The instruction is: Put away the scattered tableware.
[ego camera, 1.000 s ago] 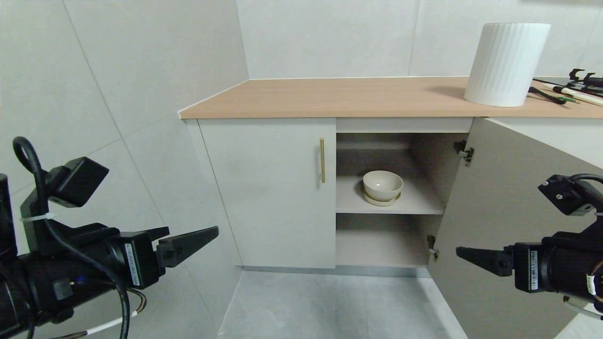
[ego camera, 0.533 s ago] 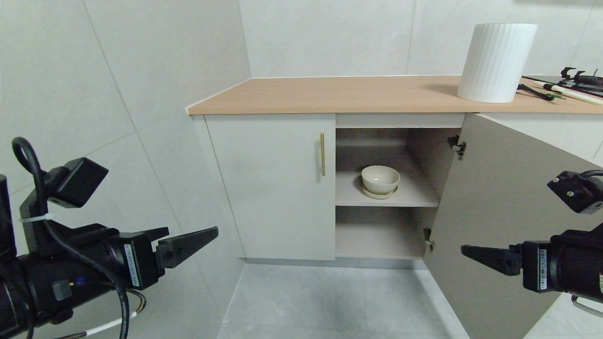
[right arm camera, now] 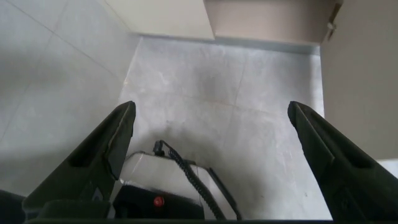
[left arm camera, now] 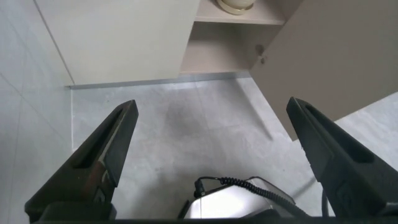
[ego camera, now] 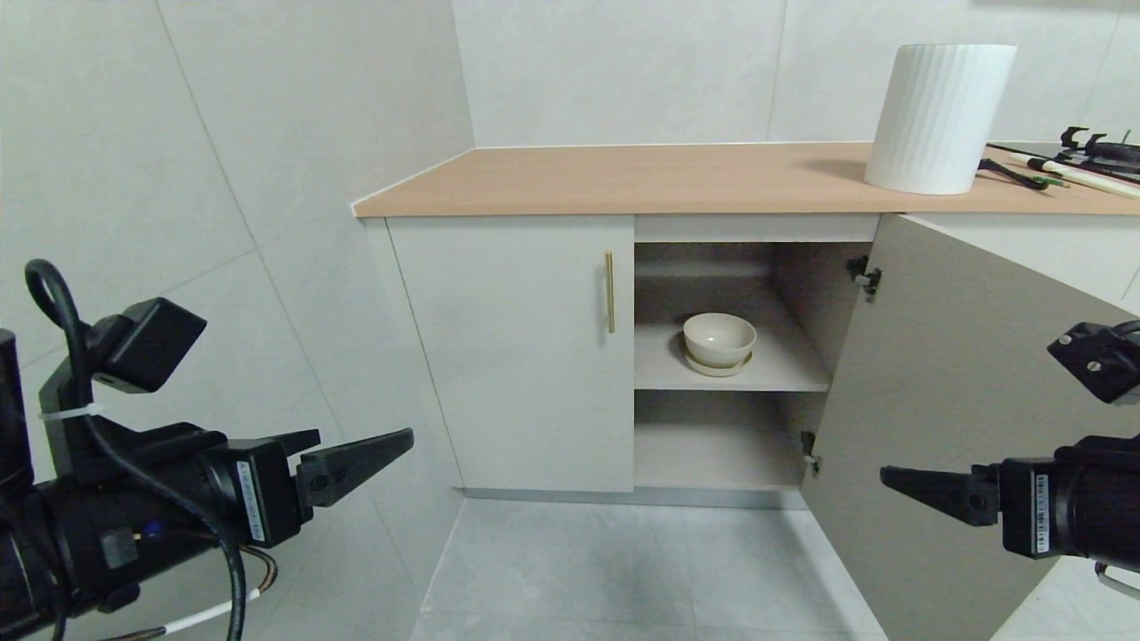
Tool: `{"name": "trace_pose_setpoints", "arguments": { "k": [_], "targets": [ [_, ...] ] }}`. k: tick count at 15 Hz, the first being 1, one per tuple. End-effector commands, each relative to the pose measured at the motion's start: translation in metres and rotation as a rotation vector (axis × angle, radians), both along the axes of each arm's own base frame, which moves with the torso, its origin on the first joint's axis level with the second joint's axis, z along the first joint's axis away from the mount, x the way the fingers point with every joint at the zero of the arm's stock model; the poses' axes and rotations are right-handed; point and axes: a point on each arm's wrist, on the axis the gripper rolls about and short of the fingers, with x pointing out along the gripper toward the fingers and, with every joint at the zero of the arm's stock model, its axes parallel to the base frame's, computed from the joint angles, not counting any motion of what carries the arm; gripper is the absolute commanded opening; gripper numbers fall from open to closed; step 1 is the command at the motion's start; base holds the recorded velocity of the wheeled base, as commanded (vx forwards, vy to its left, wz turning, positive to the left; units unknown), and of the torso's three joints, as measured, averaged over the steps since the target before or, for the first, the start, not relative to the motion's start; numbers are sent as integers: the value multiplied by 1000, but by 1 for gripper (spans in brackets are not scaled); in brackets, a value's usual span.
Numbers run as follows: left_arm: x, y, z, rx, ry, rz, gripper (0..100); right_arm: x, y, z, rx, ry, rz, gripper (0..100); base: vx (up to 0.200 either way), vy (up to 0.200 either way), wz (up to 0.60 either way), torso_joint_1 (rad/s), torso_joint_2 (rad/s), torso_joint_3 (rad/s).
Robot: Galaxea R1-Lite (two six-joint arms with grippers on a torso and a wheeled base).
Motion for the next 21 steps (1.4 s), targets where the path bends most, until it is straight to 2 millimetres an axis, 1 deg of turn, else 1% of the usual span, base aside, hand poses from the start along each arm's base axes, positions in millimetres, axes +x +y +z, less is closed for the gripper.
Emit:
{"name": "trace_pose_setpoints", "arguments": {
  "k": [1,5,7,12,14,17,18,20,21],
  "targets": [
    [1,0,-1,2,2,2,100,-1,0,3,-6,11,0,100,0,-200,0,2,7,2],
    [0,0,0,2,1,2,100,-3,-2,2,-33,34,6,100,0,-200,0,10,-1,1],
    [0,0,0,1,1,0,100,-6,-4,-1,-79,80,17,100,0,-200,0,-2,2,2],
    [0,0,0,0,2,-3,100,-23,-14,9,-169,163,37,100,0,-200,0,5,3,3],
    [0,0,0,0,2,-3,100,-24,-19,13,-191,184,-4,100,0,0,0,0,0,0],
    [0,0,-1,0,3,-4,100,-21,-31,16,-284,213,-140,100,0,0,0,0,0,0],
    [0,0,-1,1,5,-4,100,-20,-38,16,-332,216,-197,100,0,0,0,0,0,0],
    [0,0,-1,0,5,-6,100,-20,-47,17,-359,219,-233,100,0,0,0,0,0,0],
    [0,0,-1,0,5,-6,100,-18,-54,17,-381,228,-271,100,0,0,0,0,0,0]
  ]
}}
